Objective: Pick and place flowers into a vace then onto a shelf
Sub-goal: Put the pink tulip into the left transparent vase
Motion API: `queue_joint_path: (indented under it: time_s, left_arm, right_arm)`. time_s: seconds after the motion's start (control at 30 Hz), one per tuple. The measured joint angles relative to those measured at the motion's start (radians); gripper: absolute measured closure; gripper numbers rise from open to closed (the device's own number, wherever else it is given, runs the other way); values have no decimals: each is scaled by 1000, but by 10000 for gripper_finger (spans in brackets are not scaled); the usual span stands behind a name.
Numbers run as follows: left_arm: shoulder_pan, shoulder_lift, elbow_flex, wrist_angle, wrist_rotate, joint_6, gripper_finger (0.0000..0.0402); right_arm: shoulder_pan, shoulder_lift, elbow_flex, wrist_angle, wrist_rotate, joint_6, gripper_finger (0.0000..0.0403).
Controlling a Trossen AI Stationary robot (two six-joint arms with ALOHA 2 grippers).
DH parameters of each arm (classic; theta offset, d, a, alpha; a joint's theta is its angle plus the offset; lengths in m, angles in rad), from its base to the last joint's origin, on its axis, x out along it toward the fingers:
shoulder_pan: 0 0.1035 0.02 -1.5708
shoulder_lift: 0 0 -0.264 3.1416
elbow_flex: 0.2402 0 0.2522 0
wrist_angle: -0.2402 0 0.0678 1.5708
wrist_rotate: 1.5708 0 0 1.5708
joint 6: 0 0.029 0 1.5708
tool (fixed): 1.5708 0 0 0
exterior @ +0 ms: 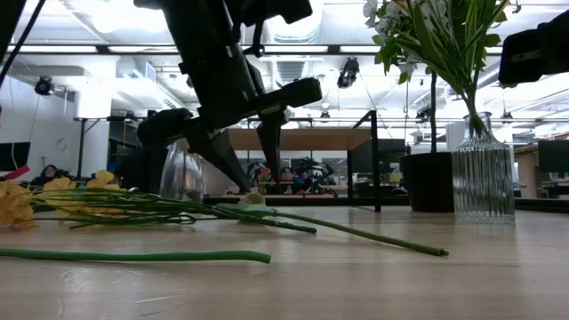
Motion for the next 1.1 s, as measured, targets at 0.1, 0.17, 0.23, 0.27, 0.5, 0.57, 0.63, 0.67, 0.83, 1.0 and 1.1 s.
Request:
queue_joint_path:
  time_s: [0.1,0.17,0.23,0.27,0.5,0.57,0.63,0.67,0.83,1.0,1.1]
  left_arm:
    - [-2,0,-2,-1,-8,0,242]
    - [-2,7,-4,-1,-13,-11,242]
    - [-2,21,-6,-2,-13,-25,242]
    - [-2,29,-7,-3,-12,-26,242]
    - [-2,71,-7,8,36,-41,242]
    - [-3,78,-7,9,50,-42,242]
    - [-4,84,-7,8,58,-42,242]
    - [-5,87,-7,8,58,-42,242]
    - [-6,92,-6,8,61,-4,242]
    - [-6,92,-6,8,65,15,242]
    - [-6,92,-6,8,66,15,242]
  right_arm:
    - [0,0,0,0,0,-1,360]
    - [0,0,0,0,0,-1,360]
    - [0,0,0,-2,0,-1,360]
    - [0,0,0,-2,0,-2,360]
    - [0,0,0,-3,0,-4,360]
    - [0,0,0,-3,0,-4,360]
    - [0,0,0,-3,0,-4,360]
    - [0,0,0,-3,0,-4,360]
    - [0,0,0,-3,0,-4,360]
    - [0,0,0,-3,0,-4,360]
    - [0,0,0,-3,0,-4,360]
